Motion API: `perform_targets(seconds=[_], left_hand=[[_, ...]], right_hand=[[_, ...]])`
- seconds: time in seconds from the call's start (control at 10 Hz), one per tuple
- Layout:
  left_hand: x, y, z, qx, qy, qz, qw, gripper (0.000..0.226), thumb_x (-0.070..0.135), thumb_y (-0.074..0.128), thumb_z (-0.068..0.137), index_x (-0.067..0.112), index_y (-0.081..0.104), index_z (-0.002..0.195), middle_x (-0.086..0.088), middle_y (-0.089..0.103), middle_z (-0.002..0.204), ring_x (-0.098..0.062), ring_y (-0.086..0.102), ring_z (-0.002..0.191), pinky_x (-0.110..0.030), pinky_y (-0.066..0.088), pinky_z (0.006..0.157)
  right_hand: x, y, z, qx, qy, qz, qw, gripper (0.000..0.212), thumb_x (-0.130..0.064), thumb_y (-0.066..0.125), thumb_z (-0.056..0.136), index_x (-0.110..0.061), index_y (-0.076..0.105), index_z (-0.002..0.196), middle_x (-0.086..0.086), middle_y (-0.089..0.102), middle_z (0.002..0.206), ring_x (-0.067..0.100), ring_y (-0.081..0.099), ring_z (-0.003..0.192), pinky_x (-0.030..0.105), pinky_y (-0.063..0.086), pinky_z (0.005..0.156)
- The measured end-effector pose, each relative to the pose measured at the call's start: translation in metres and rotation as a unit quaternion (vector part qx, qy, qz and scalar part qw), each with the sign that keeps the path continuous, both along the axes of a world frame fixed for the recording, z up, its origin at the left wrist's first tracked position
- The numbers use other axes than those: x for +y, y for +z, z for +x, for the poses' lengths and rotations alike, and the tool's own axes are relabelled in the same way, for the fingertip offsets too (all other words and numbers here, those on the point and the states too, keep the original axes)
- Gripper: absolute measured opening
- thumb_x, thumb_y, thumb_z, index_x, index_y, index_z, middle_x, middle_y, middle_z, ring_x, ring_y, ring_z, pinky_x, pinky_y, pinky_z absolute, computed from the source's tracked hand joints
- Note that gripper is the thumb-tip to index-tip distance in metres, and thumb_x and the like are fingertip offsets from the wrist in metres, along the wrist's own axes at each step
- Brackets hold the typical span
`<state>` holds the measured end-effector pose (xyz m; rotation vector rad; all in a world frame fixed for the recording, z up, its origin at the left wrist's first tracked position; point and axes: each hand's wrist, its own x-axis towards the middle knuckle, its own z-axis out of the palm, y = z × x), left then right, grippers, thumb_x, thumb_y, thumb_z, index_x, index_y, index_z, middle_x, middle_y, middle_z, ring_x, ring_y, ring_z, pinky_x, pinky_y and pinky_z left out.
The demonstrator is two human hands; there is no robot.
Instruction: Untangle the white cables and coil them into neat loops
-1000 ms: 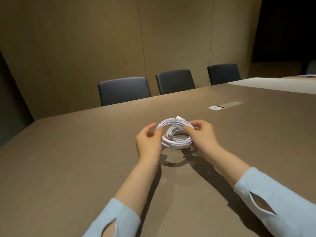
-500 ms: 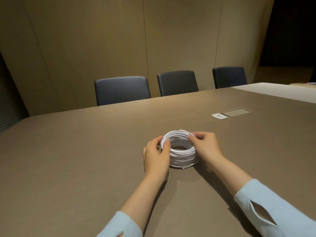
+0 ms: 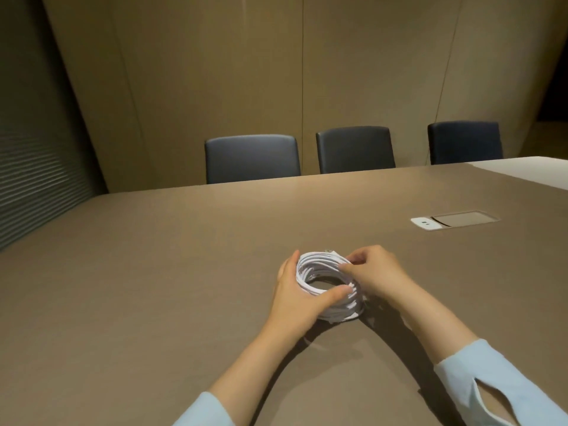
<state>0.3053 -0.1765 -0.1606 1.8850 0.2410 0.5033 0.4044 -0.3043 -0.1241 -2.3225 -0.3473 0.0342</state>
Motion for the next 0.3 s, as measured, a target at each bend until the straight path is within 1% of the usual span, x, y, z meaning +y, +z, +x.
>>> perform_targets(seconds=[0.1,0.2,0.3], left_hand=[[-0.007,0.003,0.002,0.0,-0.002,0.002,1.0,0.136,0.068,0.075,0.033,0.022,0.026,0.151,0.008,0.028,0.152,-0.003,0.035,0.135,-0.023,0.033,0.109],[-0.007,0.002,0.004,0.008,0.003,-0.005,1.0,0.137,0.067,0.077,0.033,0.022,0.026,0.151,0.01,0.03,0.151,-0.002,0.036,0.134,-0.023,0.034,0.108],[-0.01,0.002,0.003,0.003,0.015,-0.014,1.0,0.126,0.066,0.08,0.034,0.031,0.033,0.146,0.011,0.036,0.146,-0.001,0.041,0.13,-0.025,0.037,0.107]], right_hand=[[-0.005,0.008,0.011,0.03,0.025,-0.006,0.999,0.007,-0.017,0.069,0.08,-0.012,0.071,0.078,0.002,0.059,0.053,0.015,0.049,0.041,0.022,0.039,0.045],[-0.008,0.013,0.015,0.064,0.062,-0.027,0.996,0.009,-0.019,0.069,0.084,-0.01,0.07,0.085,0.004,0.058,0.054,0.015,0.049,0.038,0.02,0.039,0.041],[-0.013,0.024,0.018,0.053,0.081,-0.022,0.995,0.013,-0.025,0.07,0.085,-0.011,0.071,0.087,0.005,0.061,0.065,0.017,0.055,0.056,0.03,0.05,0.054]])
